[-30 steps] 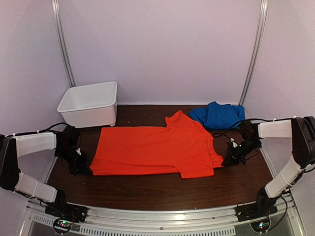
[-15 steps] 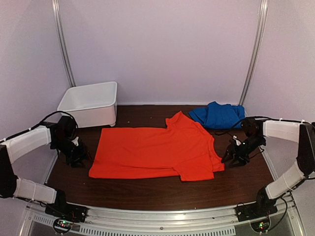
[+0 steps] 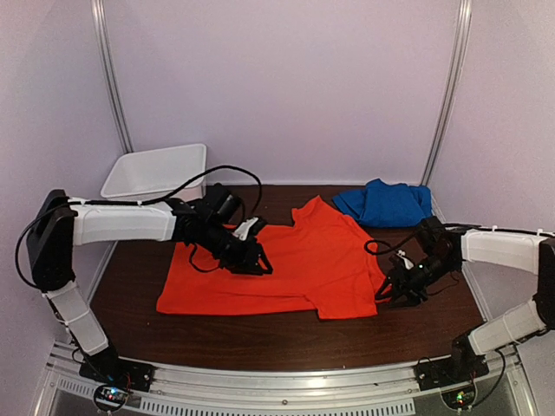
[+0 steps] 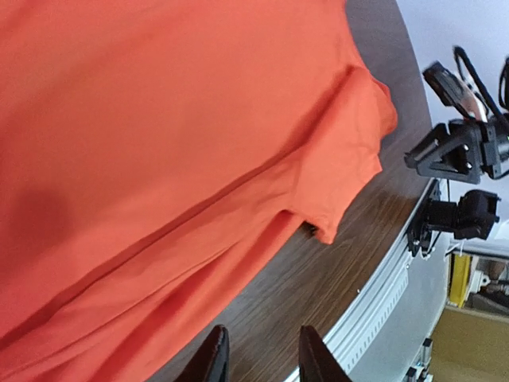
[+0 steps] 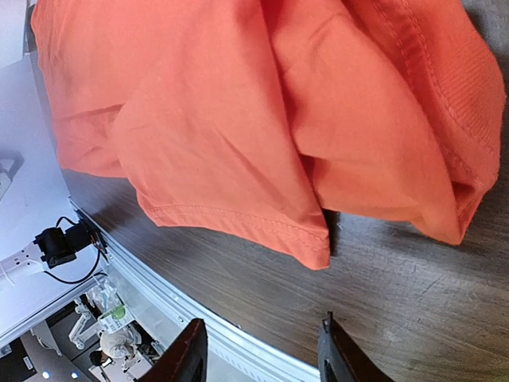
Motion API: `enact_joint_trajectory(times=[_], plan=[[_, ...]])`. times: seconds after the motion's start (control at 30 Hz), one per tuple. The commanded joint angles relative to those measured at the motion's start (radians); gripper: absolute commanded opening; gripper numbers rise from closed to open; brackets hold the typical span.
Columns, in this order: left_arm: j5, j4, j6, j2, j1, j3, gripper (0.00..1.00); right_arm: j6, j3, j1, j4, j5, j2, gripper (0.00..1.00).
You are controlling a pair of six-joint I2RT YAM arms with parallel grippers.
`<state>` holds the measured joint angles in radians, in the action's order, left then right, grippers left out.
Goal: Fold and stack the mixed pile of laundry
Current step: Fold the 1/3-folded T-shirt at the center of the board.
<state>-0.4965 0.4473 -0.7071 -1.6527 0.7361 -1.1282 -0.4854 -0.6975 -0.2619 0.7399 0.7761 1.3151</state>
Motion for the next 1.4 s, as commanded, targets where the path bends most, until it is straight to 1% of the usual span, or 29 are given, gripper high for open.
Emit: enact_joint_trajectory(times=[0.0, 0.13, 0.3, 0.4, 0.57, 0.73, 0.97, 1.07, 1.17, 1.2, 1.3, 1.37], plan=[[-0.004, -0.119, 0.063, -0.142, 0.166, -0.134, 0.29, -0.035, 0.057, -0.017, -0.118, -0.005, 0.019, 0.47], [0.011, -0.301, -0.037, -0.194, 0.232, -0.085, 0.27, -0.038, 0.09, -0.024, -0.166, -0.015, 0.024, 0.44], [0.081, -0.387, -0.064, -0.249, 0.285, -0.064, 0.26, -0.036, 0.128, -0.027, -0.203, -0.06, 0.019, 0.43], [0.109, -0.441, -0.106, -0.287, 0.309, -0.038, 0.25, -0.049, 0.154, -0.029, -0.257, -0.048, 0.053, 0.42], [0.136, -0.562, -0.138, -0.329, 0.354, 0.01, 0.26, -0.07, 0.171, -0.035, -0.327, -0.052, 0.064, 0.42], [0.151, -0.616, -0.167, -0.394, 0.389, -0.003, 0.3, -0.085, 0.183, -0.058, -0.384, -0.053, 0.088, 0.41], [0.169, -0.675, -0.24, -0.455, 0.41, 0.007, 0.35, -0.128, 0.219, -0.109, -0.445, -0.062, 0.099, 0.36], [0.185, -0.673, -0.26, -0.465, 0.41, 0.006, 0.34, -0.131, 0.232, -0.113, -0.449, -0.072, 0.094, 0.34], [0.198, -0.667, -0.276, -0.472, 0.41, 0.007, 0.29, -0.122, 0.237, -0.114, -0.447, -0.078, 0.111, 0.31], [0.199, -0.662, -0.285, -0.475, 0.409, 0.006, 0.28, -0.117, 0.236, -0.114, -0.435, -0.088, 0.117, 0.31], [0.206, -0.644, -0.295, -0.478, 0.41, 0.005, 0.3, -0.106, 0.239, -0.114, -0.388, -0.126, 0.112, 0.38], [0.216, -0.631, -0.3, -0.48, 0.41, -0.002, 0.32, -0.107, 0.246, -0.114, -0.378, -0.142, 0.096, 0.39]])
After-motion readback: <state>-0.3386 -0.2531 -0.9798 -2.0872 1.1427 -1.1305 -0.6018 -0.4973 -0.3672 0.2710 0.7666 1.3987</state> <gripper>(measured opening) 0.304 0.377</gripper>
